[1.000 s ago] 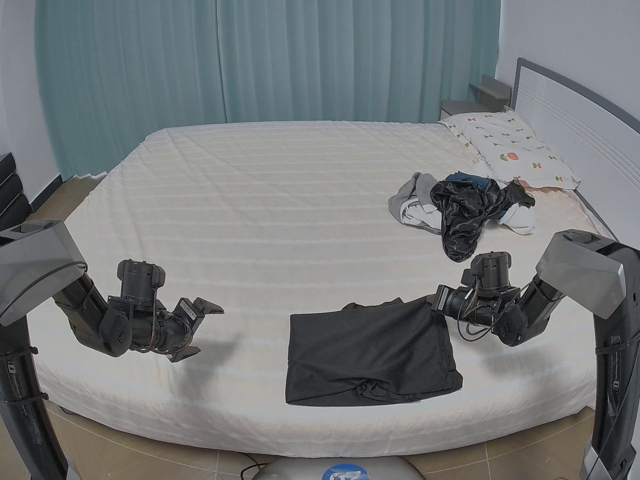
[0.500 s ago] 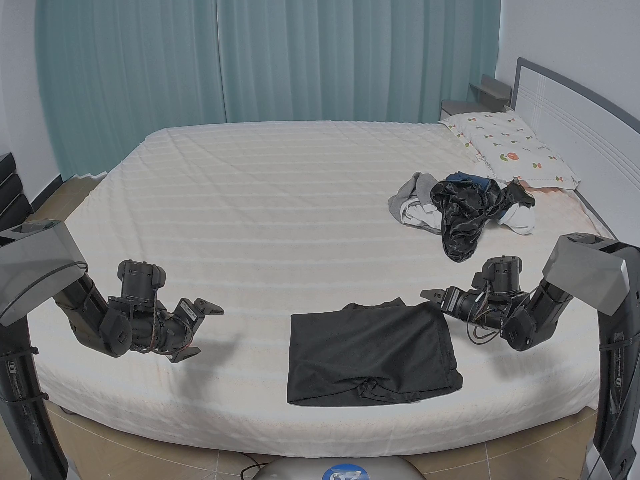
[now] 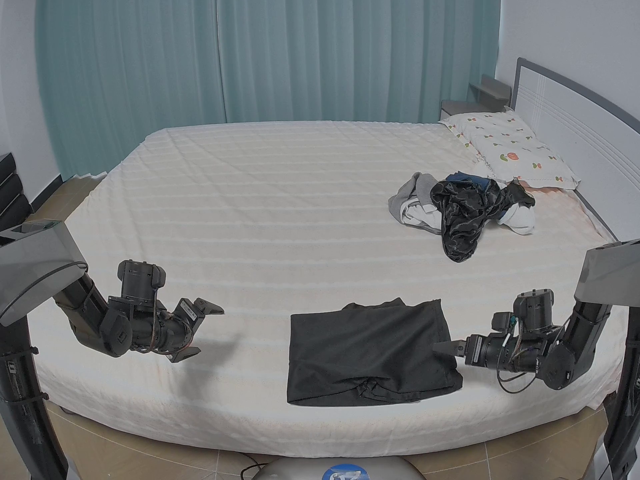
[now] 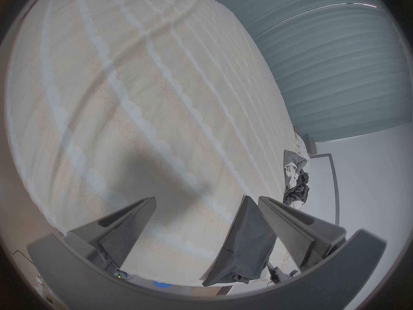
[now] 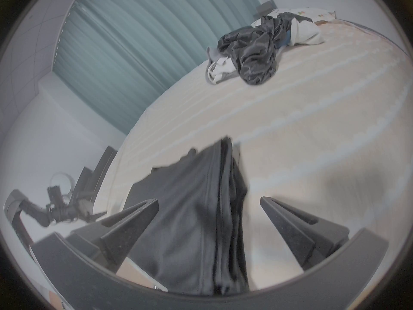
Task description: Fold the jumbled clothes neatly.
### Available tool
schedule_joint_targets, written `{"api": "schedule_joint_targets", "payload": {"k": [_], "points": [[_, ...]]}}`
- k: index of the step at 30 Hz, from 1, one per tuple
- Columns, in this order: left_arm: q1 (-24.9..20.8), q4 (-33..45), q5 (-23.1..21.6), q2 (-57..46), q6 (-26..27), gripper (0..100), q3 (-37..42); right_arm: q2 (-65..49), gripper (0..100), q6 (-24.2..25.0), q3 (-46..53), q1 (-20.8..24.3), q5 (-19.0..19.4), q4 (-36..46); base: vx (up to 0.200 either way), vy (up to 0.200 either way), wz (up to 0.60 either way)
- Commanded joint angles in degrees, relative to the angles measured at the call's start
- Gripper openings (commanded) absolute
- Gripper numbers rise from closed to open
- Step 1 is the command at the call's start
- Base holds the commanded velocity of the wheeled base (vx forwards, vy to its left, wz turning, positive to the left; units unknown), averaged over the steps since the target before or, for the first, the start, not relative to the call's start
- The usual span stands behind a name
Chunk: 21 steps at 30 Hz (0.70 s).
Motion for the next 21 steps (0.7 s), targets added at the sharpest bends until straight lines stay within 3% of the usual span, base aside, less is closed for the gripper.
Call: {"api": "schedule_joint_targets", "payload": {"k": [1, 12, 13, 21], "points": [[-0.02, -0.03, -0.01, -0.01, -0.11, 100, 0.01, -1.07, 100, -1.2, 4.58, 1.26, 0.76, -1.8, 0.0, 0.0, 0.0], [0.06, -0.03, -0.01, -0.01, -0.11, 100, 0.01, 2.62, 100, -1.55, 4.41, 3.81, 0.59, -1.97, 0.0, 0.0, 0.0], [0.06, -0.03, -0.01, -0.01, -0.11, 100, 0.01, 2.71, 0, -1.64, 4.41, 3.81, 0.59, -1.97, 0.0, 0.0, 0.0], [0.06, -0.03, -0.01, -0.01, -0.11, 100, 0.01, 3.23, 0, -4.54, 6.52, 2.84, 0.24, -3.91, 0.0, 0.0, 0.0]]}}
